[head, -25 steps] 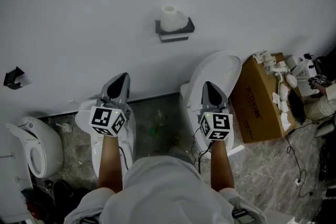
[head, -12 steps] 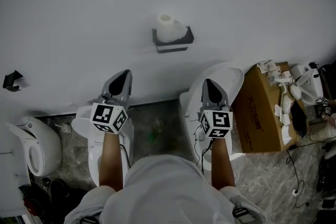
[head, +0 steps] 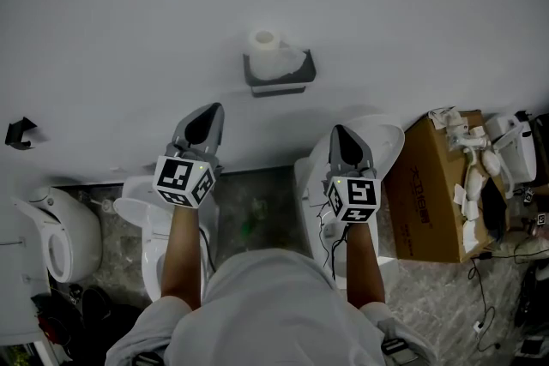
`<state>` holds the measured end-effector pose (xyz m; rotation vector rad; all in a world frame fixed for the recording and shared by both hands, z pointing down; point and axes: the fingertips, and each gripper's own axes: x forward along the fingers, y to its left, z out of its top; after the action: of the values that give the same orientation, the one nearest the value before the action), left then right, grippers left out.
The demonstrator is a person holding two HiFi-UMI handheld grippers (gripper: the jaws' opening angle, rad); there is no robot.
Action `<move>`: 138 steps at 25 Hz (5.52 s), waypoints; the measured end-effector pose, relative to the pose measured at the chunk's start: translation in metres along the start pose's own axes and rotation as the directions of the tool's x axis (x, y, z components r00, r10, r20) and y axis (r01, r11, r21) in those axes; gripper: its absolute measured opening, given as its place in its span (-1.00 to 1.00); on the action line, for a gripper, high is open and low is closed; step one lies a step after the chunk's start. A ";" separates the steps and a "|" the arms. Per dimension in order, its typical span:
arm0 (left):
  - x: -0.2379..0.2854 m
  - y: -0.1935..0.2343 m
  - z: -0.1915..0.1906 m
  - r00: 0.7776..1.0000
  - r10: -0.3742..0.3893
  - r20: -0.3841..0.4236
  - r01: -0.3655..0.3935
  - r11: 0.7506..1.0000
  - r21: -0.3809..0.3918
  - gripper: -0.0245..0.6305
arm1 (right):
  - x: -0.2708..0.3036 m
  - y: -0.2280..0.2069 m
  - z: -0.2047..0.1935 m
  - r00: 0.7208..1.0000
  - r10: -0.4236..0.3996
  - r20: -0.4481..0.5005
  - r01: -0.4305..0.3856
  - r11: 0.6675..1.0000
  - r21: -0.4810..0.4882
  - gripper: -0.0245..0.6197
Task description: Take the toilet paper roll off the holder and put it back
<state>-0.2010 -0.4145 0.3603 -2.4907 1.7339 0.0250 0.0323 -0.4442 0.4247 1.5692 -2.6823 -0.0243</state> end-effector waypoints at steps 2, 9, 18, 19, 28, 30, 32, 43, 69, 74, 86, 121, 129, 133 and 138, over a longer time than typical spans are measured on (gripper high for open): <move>0.015 0.000 -0.001 1.000 0.000 -0.001 0.000 1.000 0.000 -0.93 | 0.007 -0.007 -0.003 1.000 0.009 -0.001 -0.009 1.000 0.009 -0.91; 0.064 -0.006 -0.004 0.999 -0.033 -0.025 0.034 0.999 0.015 -0.70 | 0.023 -0.033 -0.017 1.000 0.023 -0.020 -0.022 1.000 0.019 -0.91; 0.115 -0.004 -0.006 0.999 -0.034 -0.035 0.035 0.999 0.013 -0.19 | 0.035 -0.054 -0.024 0.999 0.037 -0.026 -0.036 0.999 0.032 -0.91; 0.122 -0.003 -0.006 0.999 -0.033 -0.037 0.034 0.999 0.013 -0.14 | 0.038 -0.055 -0.025 0.999 0.040 -0.026 -0.039 0.999 0.033 -0.91; 0.168 0.003 -0.011 0.997 -0.056 -0.059 0.057 0.998 0.018 0.05 | 0.059 -0.072 -0.031 0.998 0.044 -0.037 -0.043 0.998 0.037 -0.91; 0.175 0.002 -0.013 0.996 -0.064 -0.064 0.065 0.998 0.018 0.05 | 0.062 -0.078 -0.031 0.999 0.038 -0.037 -0.037 0.999 0.038 -0.91; 0.180 0.001 -0.014 0.996 -0.066 -0.065 0.067 0.998 0.013 0.05 | 0.063 -0.081 -0.032 0.999 0.034 -0.039 -0.033 0.999 0.041 -0.91; 0.193 0.000 -0.017 0.997 -0.060 -0.054 0.060 0.998 0.008 0.02 | 0.065 -0.092 -0.036 0.999 0.020 -0.050 -0.018 0.999 0.041 -0.91; 0.117 -0.014 0.103 0.994 -0.040 0.102 0.030 0.995 0.096 0.01 | 0.007 -0.061 0.004 1.000 0.017 0.004 -0.018 1.000 0.018 -0.91; 0.092 -0.017 0.133 0.988 -0.048 0.147 0.033 0.994 0.103 0.01 | -0.008 -0.050 0.009 1.000 0.012 0.004 -0.012 1.000 0.017 -0.91; 0.074 -0.016 0.181 0.974 -0.065 0.218 0.038 0.991 0.125 0.01 | -0.029 -0.037 0.014 1.000 -0.009 0.014 0.009 1.000 0.019 -0.91; 0.156 -0.002 0.069 0.992 -0.093 0.088 0.093 0.996 0.005 0.01 | -0.002 -0.070 -0.015 0.996 -0.073 -0.060 0.074 0.997 0.018 -0.91; 0.163 -0.002 0.038 0.995 -0.090 0.043 0.090 0.996 -0.008 0.01 | -0.002 -0.074 -0.023 0.994 -0.078 -0.082 0.080 0.997 0.022 -0.91; 0.165 -0.003 0.024 0.995 -0.092 0.023 0.092 0.996 -0.015 0.01 | -0.003 -0.076 -0.028 0.992 -0.080 -0.094 0.082 0.996 0.022 -0.91; 0.168 -0.007 0.011 0.995 -0.095 0.009 0.095 0.995 -0.030 0.01 | -0.006 -0.080 -0.034 0.991 -0.084 -0.107 0.087 0.996 0.022 -0.91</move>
<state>-0.1356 -0.5680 0.3375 -2.5879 1.6223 0.0527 0.1058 -0.4781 0.4563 1.6428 -2.5441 0.0906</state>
